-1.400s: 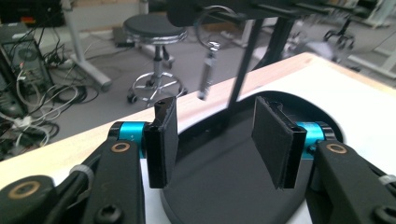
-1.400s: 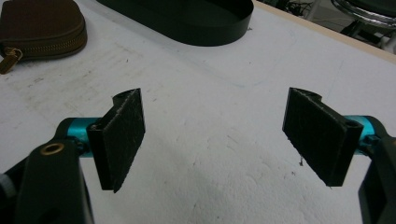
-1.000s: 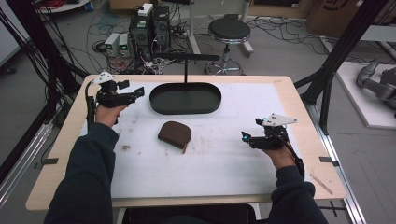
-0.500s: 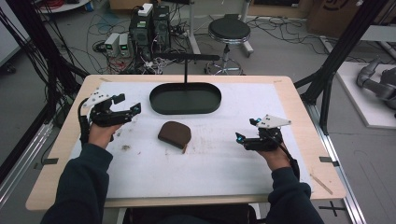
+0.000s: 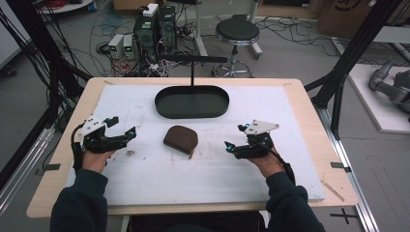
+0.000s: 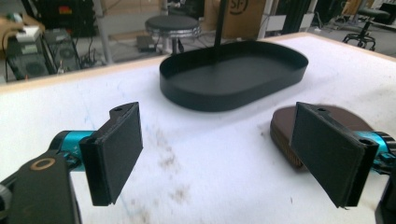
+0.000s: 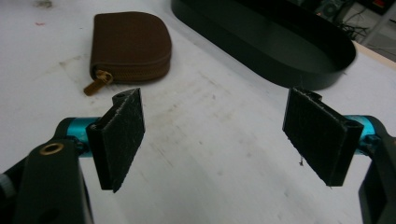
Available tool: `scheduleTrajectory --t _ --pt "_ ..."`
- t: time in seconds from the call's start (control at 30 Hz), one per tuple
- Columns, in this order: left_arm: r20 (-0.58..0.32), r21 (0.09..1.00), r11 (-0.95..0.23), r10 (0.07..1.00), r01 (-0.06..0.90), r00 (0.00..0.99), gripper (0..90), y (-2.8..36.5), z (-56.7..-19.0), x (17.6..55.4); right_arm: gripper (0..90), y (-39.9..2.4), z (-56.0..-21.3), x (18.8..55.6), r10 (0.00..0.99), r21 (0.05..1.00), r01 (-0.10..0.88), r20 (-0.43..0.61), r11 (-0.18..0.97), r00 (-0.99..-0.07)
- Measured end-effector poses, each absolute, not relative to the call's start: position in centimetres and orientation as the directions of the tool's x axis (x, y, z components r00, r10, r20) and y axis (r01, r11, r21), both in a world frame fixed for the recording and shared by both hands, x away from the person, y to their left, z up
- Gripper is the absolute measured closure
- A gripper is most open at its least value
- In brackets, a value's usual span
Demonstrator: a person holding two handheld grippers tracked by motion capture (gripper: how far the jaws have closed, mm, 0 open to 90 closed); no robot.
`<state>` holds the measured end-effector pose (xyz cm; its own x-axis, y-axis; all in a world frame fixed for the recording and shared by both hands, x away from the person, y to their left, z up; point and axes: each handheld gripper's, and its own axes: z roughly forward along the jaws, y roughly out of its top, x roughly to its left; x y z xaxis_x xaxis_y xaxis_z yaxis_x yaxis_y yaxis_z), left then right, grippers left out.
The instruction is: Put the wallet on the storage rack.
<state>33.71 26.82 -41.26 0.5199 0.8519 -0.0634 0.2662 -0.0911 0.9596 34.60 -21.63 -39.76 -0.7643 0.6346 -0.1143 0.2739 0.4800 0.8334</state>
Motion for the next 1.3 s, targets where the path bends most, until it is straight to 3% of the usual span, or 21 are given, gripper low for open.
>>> scheduleTrajectory --t 0.13,0.43,0.7,0.83,0.9,0.97,1.13,1.3 --pt "-0.069 0.960 -0.079 0.863 0.269 0.501 17.0 27.1 -41.7 33.6 25.6 -19.1 -39.7 35.0 0.594 0.826 0.260 -0.109 0.501 -0.797" --pt "-0.090 0.963 -0.049 0.866 0.264 0.491 17.3 27.8 -41.8 33.4 25.5 -12.3 -41.4 36.7 0.499 0.789 0.199 -0.152 0.581 -0.853" --pt "-0.096 0.962 -0.044 0.870 0.270 0.484 17.9 27.9 -41.9 33.5 20.7 -8.0 -42.5 37.9 0.422 0.788 0.127 -0.179 0.602 -0.889" --pt "-0.102 0.962 -0.035 0.872 0.269 0.478 17.9 28.1 -41.9 33.5 20.4 -6.5 -43.7 38.0 0.384 0.729 0.114 -0.216 0.675 -0.898" --pt "-0.105 0.962 -0.031 0.873 0.270 0.476 17.9 28.1 -41.9 33.5 19.8 -6.0 -44.3 37.9 0.344 0.679 0.057 -0.296 0.732 -0.891" --pt "-0.108 0.962 -0.029 0.873 0.271 0.475 17.9 28.2 -42.0 33.5 27.1 -5.8 -44.3 37.5 0.316 0.633 0.000 -0.386 0.774 -0.867" --pt "-0.115 0.960 -0.024 0.875 0.279 0.471 17.9 28.3 -42.1 33.5 35.1 -5.9 -44.0 37.3 0.320 0.618 0.013 -0.389 0.786 -0.864" --pt "-0.121 0.963 -0.012 0.873 0.270 0.473 18.4 28.2 -42.0 33.4 54.5 -6.7 -42.8 37.0 0.336 0.641 0.053 -0.328 0.766 -0.883"
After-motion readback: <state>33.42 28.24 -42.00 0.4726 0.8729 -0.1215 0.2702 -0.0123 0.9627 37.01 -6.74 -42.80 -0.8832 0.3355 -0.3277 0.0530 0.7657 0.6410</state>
